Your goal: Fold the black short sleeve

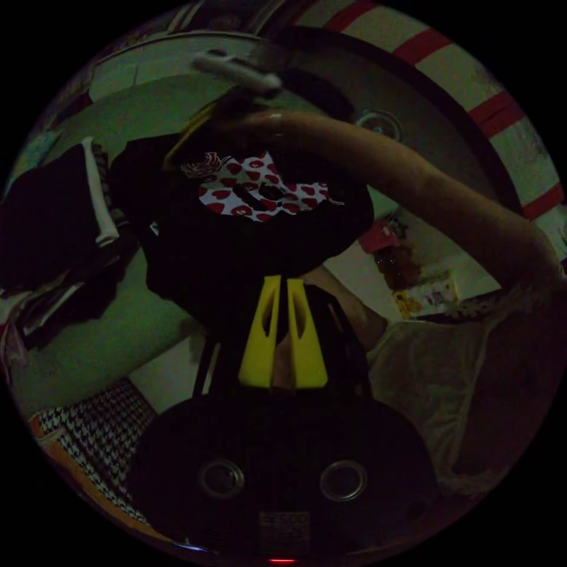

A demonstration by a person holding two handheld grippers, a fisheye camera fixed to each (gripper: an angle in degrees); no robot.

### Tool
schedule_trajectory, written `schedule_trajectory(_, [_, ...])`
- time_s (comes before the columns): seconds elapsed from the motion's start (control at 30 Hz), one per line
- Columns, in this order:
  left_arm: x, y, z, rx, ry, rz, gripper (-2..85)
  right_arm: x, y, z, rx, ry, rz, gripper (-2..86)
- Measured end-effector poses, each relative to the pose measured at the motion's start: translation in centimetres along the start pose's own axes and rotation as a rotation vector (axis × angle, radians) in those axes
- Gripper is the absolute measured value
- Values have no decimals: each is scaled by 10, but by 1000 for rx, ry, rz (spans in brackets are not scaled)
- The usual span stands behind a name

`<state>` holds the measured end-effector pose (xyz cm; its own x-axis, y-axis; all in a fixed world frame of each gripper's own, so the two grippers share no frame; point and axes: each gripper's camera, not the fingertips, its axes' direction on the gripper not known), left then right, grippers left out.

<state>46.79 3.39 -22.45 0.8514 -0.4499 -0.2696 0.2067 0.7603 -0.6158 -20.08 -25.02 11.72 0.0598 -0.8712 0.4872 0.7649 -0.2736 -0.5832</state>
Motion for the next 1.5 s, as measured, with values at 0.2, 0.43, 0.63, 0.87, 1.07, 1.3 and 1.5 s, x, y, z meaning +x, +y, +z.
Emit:
schedule_trajectory(0.2, [0,1,4,-11,-12,8,27,26,16,3,42,-152,79,40])
schedule_trajectory(0.43, [12,-12,-7,-58,-98,118,24,57,104,-87,333,-63,290,-14])
schedule_trajectory(0.63, [-16,-63,-49,-51,-374,112,22,110,136,-182,473,121,466,-14])
schedule_trajectory(0.87, [-104,-177,-96,144,-413,-185,54,180,133,-204,294,348,802,71])
schedule_trajectory(1.07, [-129,-192,-68,274,-403,-347,89,153,219,-153,203,121,617,129])
schedule_trajectory(1.3, [-91,-124,29,151,-113,-239,140,98,316,-104,92,-28,508,146])
schedule_trajectory(1.5, [-47,-73,73,79,-55,-235,169,87,354,-84,16,-37,538,140])
